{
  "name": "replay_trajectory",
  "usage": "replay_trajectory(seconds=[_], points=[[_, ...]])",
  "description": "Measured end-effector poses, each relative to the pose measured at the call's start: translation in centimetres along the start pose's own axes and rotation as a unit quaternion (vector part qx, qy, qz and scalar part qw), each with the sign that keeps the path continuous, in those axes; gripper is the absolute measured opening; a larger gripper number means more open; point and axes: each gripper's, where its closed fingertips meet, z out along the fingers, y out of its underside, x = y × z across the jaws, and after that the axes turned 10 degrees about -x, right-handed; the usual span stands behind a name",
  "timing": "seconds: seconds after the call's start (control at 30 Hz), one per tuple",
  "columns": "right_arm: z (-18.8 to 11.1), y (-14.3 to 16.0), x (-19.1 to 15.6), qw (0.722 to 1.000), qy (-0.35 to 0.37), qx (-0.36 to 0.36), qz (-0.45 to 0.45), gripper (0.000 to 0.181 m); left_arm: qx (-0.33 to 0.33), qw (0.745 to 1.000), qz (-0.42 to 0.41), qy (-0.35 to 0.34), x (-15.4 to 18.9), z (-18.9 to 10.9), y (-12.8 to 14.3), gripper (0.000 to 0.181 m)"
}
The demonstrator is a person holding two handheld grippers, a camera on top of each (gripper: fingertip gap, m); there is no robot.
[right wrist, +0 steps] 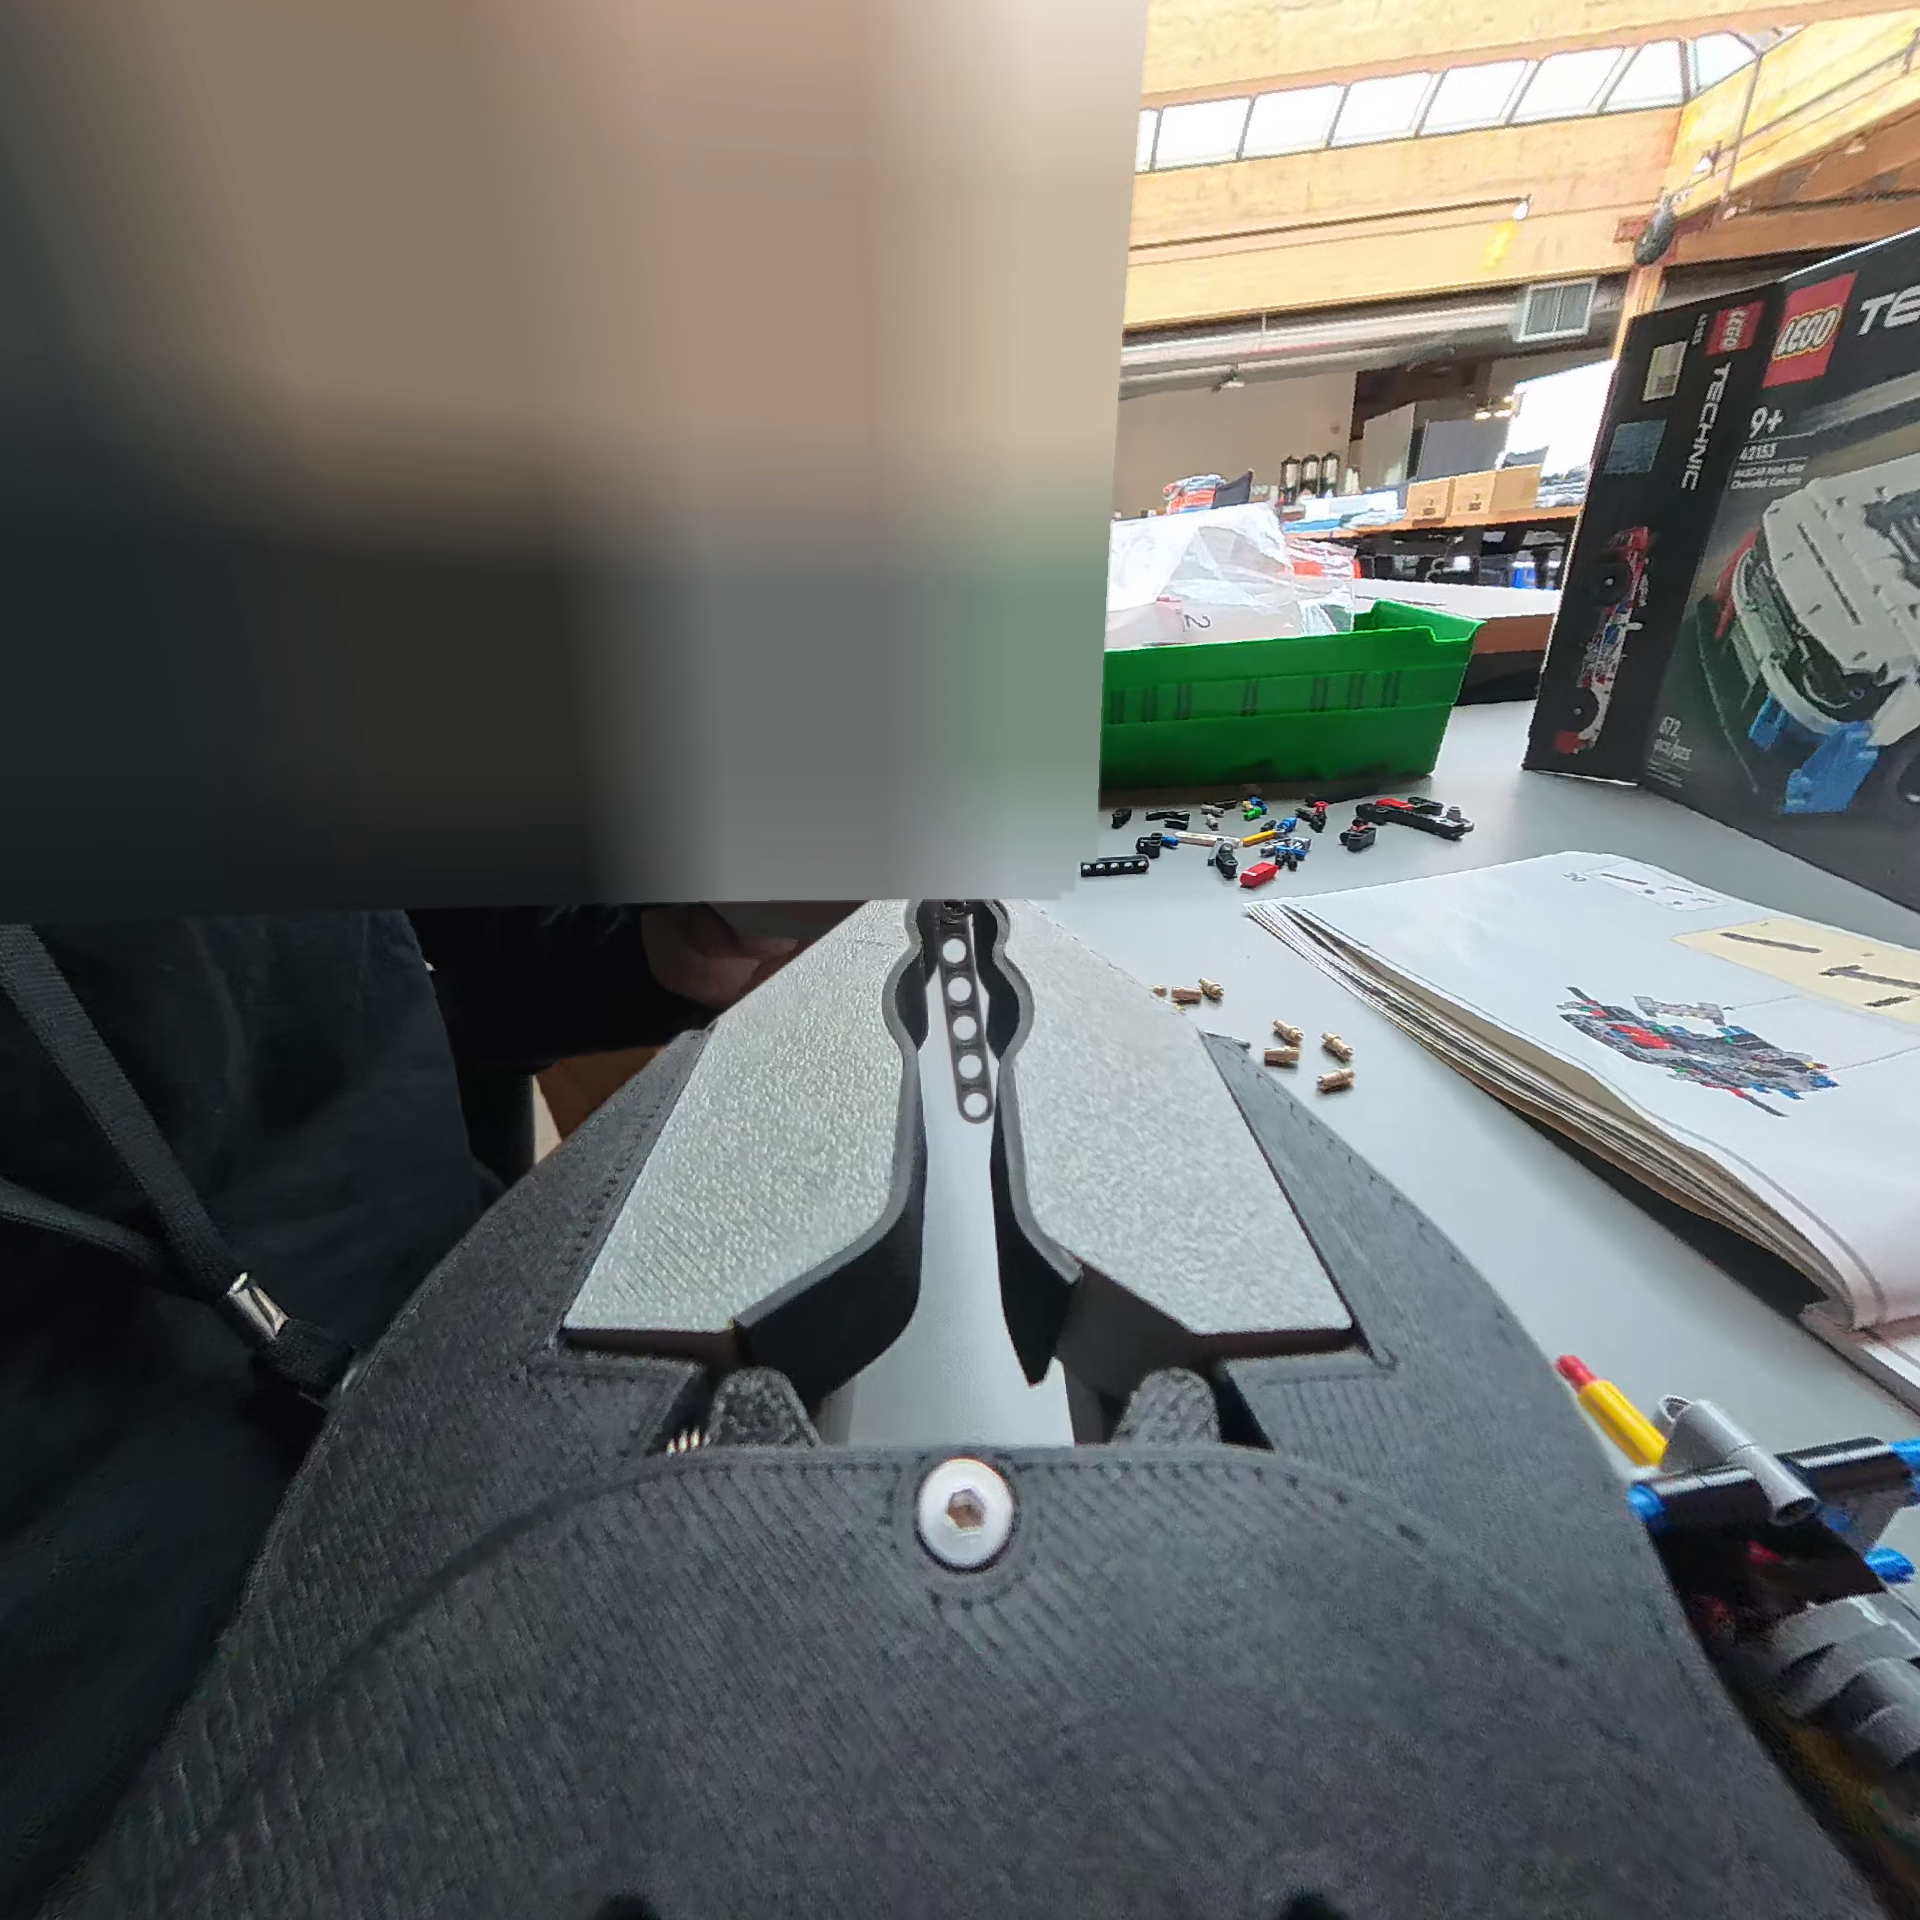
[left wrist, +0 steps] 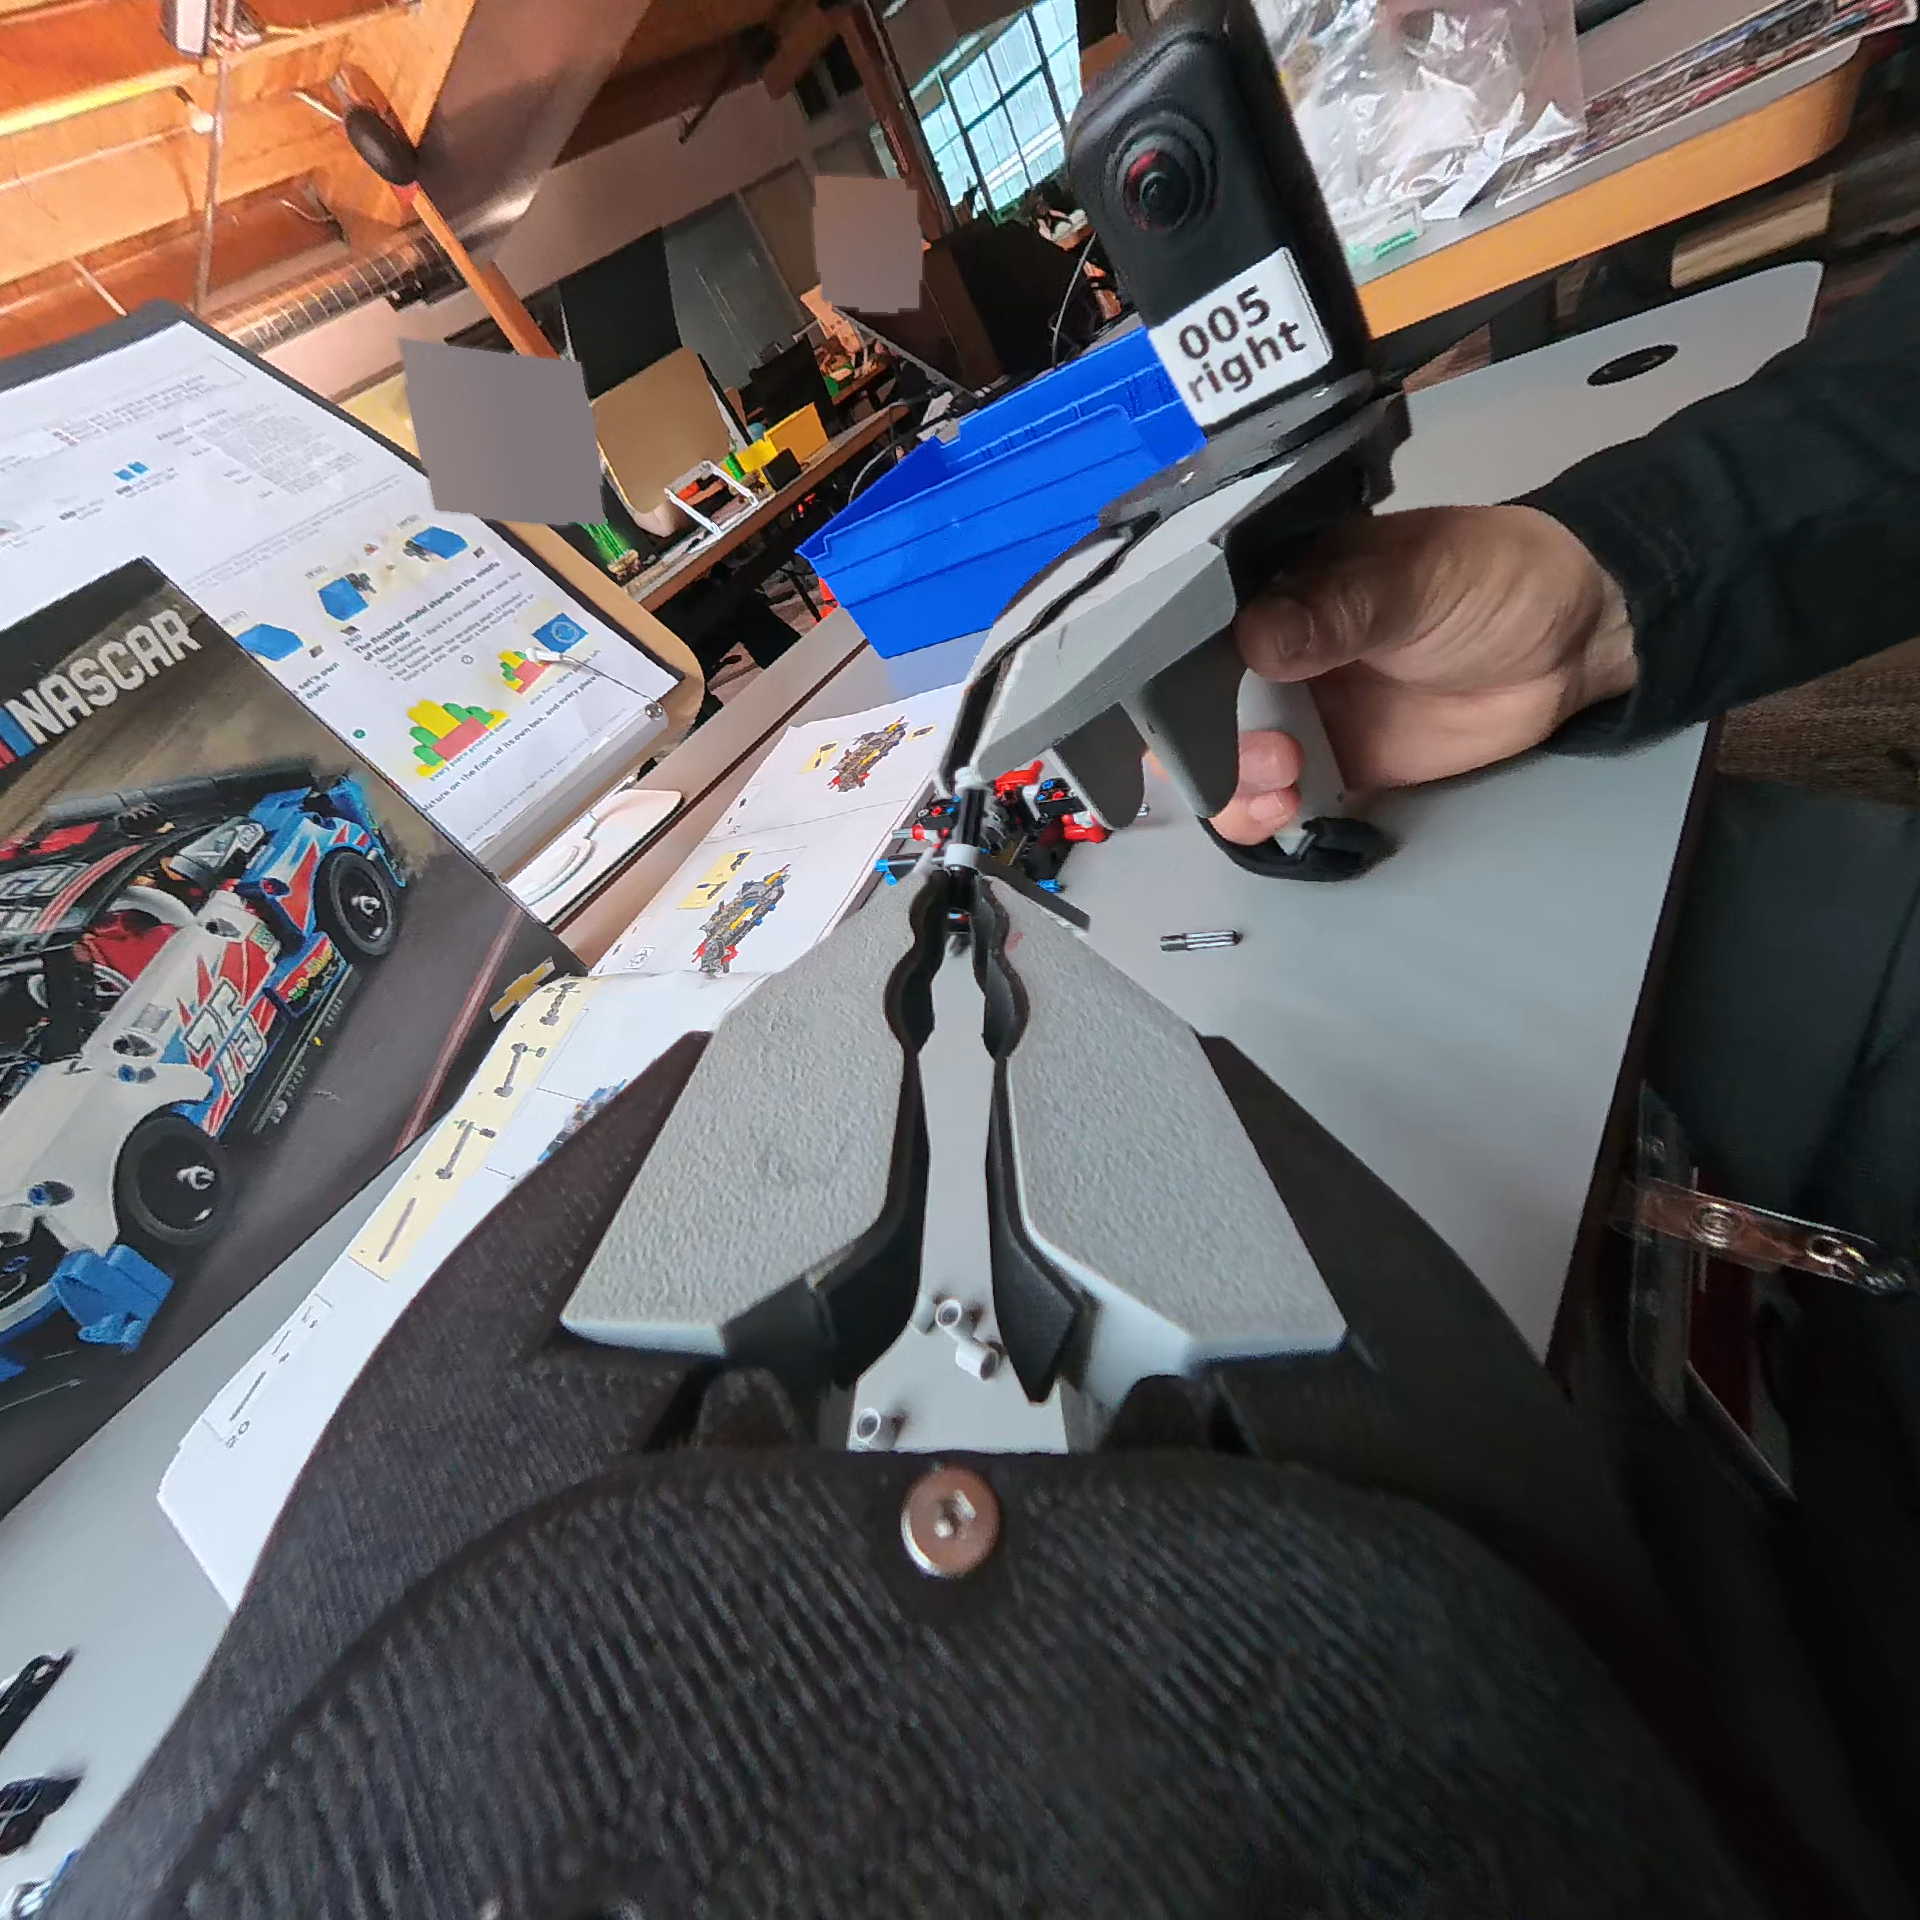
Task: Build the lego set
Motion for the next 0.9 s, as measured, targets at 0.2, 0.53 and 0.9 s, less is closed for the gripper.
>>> replay_trajectory(seconds=[0.2, 0.53, 0.9], points=[[0.0, -0.8, 0.1, 0.997, -0.014, 0.042, 0.056, 0.000, 0.007, 1.000, -0.004, -0.021, -0.5, -0.1, -0.5, 0.002], [0.4, -0.3, 0.4, 0.999, 0.025, 0.015, 0.013, 0.002, -0.023, 0.999, 0.012, -0.036, -0.8, 0.2, 0.1, 0.002], [0.8, 0.7, 0.9, 0.992, 0.082, -0.044, -0.080, 0.002, -0.057, 0.998, 0.009, -0.033, -0.7, 0.6, 1.2, 0.001]])
